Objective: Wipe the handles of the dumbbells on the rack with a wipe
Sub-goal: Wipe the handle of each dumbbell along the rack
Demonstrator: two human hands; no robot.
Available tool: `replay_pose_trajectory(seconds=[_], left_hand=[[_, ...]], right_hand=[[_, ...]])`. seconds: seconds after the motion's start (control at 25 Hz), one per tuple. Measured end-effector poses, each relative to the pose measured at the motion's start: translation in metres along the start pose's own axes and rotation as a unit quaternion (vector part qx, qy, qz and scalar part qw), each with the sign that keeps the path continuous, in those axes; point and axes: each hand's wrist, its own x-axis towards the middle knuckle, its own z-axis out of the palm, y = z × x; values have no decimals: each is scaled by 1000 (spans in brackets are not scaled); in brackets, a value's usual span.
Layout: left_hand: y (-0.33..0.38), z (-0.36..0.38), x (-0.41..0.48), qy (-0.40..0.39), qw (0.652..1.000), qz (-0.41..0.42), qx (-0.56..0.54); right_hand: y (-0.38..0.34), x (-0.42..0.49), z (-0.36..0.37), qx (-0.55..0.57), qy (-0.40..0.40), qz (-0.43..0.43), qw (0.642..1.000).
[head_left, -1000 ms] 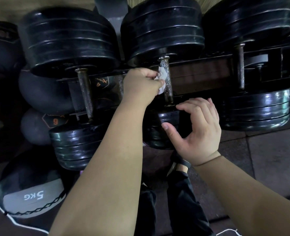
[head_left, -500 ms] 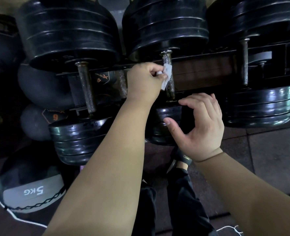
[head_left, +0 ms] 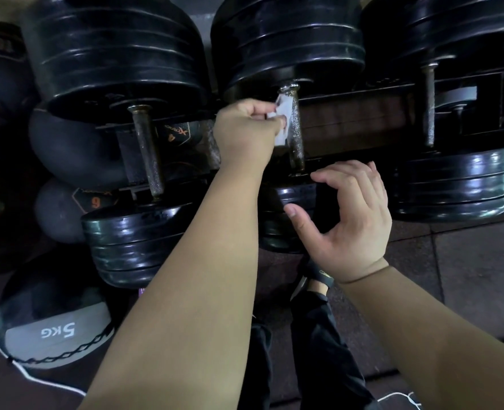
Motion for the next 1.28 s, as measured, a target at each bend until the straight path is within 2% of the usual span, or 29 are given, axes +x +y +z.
replay_pose_trajectory(seconds=[0.16, 0.24, 0.4, 0.52, 0.64, 0.72, 0.88, 0.96, 1.16, 1.2, 1.28], left_hand=[[-5, -11, -13, -122, 986, -27, 115], [1, -8, -11, -96, 985, 7, 143], [11, 2, 6, 8, 998, 44, 44], [-2, 1, 2, -32, 999, 4, 27], [-10, -5, -13, -108, 987, -34, 111], [-6, -3, -7, -98, 991, -39, 87], [5, 5, 12, -15, 1000, -11, -19], [1, 4, 10, -27, 1000, -9, 5], [-3, -10, -14, -136, 979, -42, 143], [0, -10, -12, -139, 980, -43, 138], [7, -6, -6, -89, 994, -38, 46]], right_hand=[[0, 0, 0, 2, 3, 1, 1000], [-1, 0, 0, 2, 5, 1, 1000], [-1, 0, 0, -2, 3, -1, 1000], [1, 0, 0, -3, 4, -1, 1000], [0, 0, 0, -3, 9, -7, 1000], [-1, 1, -1, -2, 7, -4, 1000], [-1, 1, -1, -2, 7, -7, 1000], [0, 1, -1, 0, 5, -8, 1000], [-1, 1, -1, -4, 5, -5, 1000], [-1, 1, -1, -6, 4, -5, 1000], [-1, 2, -2, -7, 1, -6, 1000]])
